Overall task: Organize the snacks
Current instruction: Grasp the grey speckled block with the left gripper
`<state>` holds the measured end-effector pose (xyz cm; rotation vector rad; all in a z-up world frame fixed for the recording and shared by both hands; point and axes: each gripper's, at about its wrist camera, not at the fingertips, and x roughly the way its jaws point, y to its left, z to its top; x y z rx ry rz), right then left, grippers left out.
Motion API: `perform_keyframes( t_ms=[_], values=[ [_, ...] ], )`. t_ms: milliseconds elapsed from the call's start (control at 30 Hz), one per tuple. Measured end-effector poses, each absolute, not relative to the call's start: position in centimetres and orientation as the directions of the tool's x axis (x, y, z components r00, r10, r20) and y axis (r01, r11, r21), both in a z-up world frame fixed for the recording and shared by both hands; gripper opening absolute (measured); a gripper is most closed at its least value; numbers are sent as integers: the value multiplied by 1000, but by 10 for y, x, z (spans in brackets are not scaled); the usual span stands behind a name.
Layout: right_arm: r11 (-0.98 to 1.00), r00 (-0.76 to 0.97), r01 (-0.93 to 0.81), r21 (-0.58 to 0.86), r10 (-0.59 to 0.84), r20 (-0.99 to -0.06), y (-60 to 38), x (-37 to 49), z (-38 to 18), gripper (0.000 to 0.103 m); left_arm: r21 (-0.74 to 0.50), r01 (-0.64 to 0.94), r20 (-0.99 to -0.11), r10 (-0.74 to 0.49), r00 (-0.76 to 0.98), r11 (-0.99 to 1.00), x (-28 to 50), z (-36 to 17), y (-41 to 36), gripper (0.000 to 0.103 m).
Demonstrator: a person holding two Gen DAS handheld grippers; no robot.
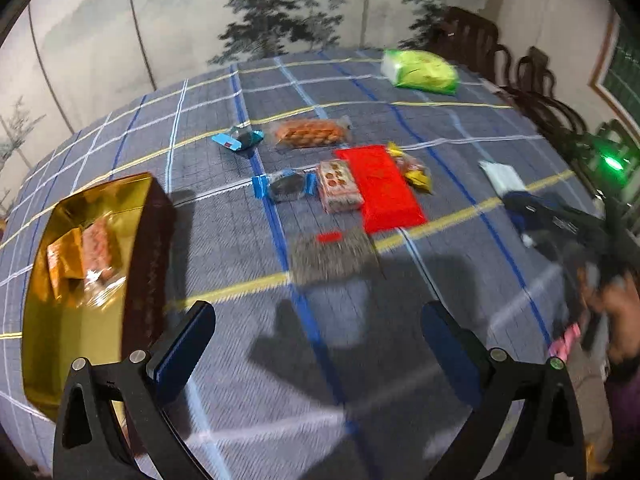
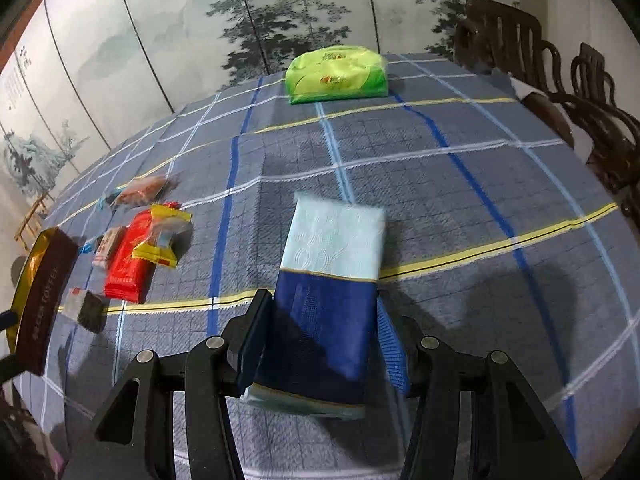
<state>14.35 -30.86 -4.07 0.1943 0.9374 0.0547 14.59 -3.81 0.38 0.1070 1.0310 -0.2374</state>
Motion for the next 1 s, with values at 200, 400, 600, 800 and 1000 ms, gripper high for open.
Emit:
perform_keyframes(
  t_ms=[200,400,600,800,1000],
  values=[
    [980,630,6,198,150,-762,-305,141,-43,52,-36,193,-878,-123,463,981,175,-23,-50,101],
    [987,641,-10,161,130,-756,-298,139,-44,53,-61,149,-890,-122,439,987,188,-40,-52,98],
    [989,640,-12,145,120,-759,-295,140,-44,57,-17,139,-873,-82,481,990,188,-47,-55,66],
    [990,622,-10,138,114,-775,-288,144,-46,86,-30,142,-870,-96,484,989,185,-45,-54,59],
    [998,615,-8,65,56,-786,-282,149,-45,50,-81,141,-861,-140,489,987,165,-32,-48,59]
  ],
)
